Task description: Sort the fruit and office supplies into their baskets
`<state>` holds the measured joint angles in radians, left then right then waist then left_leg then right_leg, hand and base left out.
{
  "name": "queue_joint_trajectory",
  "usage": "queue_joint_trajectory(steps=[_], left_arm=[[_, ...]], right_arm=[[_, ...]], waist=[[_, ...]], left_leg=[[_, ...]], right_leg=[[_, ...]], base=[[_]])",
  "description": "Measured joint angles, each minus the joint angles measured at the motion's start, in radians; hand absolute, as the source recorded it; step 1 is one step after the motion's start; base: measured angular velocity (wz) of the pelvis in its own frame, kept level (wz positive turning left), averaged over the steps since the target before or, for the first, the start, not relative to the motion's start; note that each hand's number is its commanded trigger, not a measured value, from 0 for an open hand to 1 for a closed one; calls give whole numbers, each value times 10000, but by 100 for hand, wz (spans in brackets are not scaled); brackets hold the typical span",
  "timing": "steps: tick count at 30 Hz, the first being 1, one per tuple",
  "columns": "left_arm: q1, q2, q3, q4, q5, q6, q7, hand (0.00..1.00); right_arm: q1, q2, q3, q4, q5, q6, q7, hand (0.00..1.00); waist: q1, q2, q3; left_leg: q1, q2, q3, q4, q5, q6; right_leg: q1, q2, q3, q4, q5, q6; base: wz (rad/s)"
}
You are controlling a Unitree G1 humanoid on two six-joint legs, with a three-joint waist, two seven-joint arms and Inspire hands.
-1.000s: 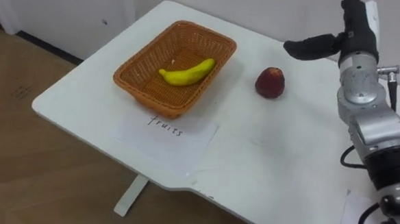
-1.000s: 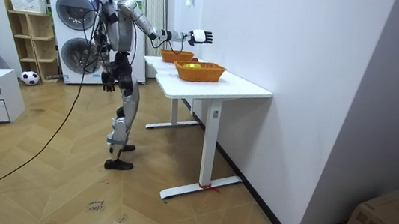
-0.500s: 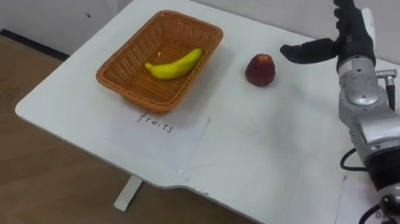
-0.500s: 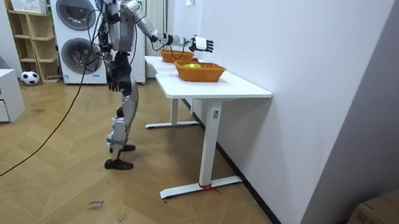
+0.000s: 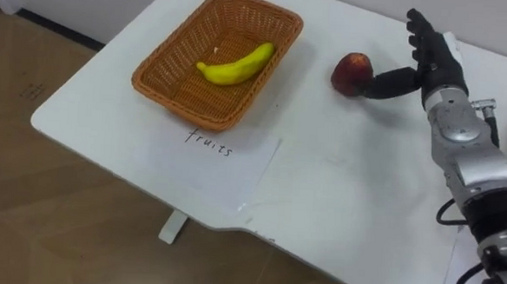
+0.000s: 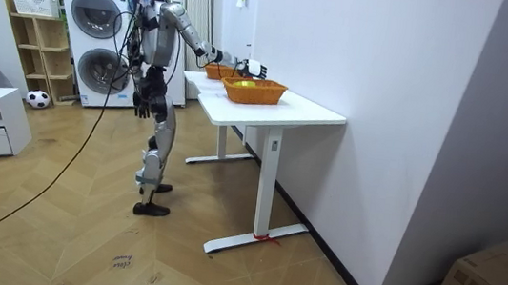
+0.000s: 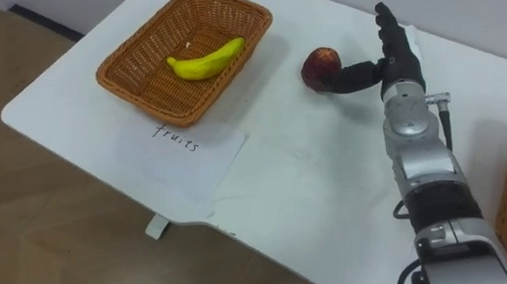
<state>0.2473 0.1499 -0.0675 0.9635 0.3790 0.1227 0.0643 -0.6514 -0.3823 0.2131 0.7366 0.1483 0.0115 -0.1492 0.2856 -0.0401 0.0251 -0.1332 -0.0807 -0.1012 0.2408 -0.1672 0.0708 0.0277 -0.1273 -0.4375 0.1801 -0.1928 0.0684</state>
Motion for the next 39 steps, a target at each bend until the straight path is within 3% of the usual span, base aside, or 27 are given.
queue_joint_trajectory(steps=[3, 5, 7, 19, 25, 39], left_arm=[[-109, 2, -58, 41, -239, -12, -13, 0], [-170, 2, -78, 88, -375, -16, -21, 0], [-170, 1, -121, 98, -421, -9, -45, 0], [-182, 10, -140, 345, -629, 13, -86, 0], [-288, 11, -145, 382, -640, 0, -82, 0], [-383, 53, -146, 377, -718, 3, -80, 0]], right_arm=[[-9, 2, 1, 0, 10, 0, 1, 0], [-11, 3, 1, 1, 10, 0, 3, 0], [-15, 3, 1, 0, 10, 0, 3, 0], [-383, 111, 19, 36, 36, 0, 211, 0], [-383, 145, 444, 93, 120, 0, 370, 0], [-385, 160, 498, 563, 33, -5, 432, 0]], waist=[[64, -48, 13], [153, -155, 78], [199, -200, 91], [213, -195, 86], [247, -185, 79], [550, -146, 45]], left_leg=[[5, -9, -89, -4, 3, 4], [2, -13, -106, -3, 4, 5], [-12, -20, -120, -1, 3, 5], [-154, -30, -144, 177, 4, 6], [-194, -14, -136, 186, 4, 6], [-201, -26, -160, 181, 7, 8]], right_leg=[[-16, -21, -60, 94, -3, 2], [-14, -22, -74, 91, -3, 2], [-14, -25, -102, 89, -2, 1], [-30, -31, -315, 92, -2, 1], [-84, -14, -305, 90, 13, -23], [-88, -32, -351, 94, 11, -20]], base=[[5], [0], [4], [1], [0], [1]])
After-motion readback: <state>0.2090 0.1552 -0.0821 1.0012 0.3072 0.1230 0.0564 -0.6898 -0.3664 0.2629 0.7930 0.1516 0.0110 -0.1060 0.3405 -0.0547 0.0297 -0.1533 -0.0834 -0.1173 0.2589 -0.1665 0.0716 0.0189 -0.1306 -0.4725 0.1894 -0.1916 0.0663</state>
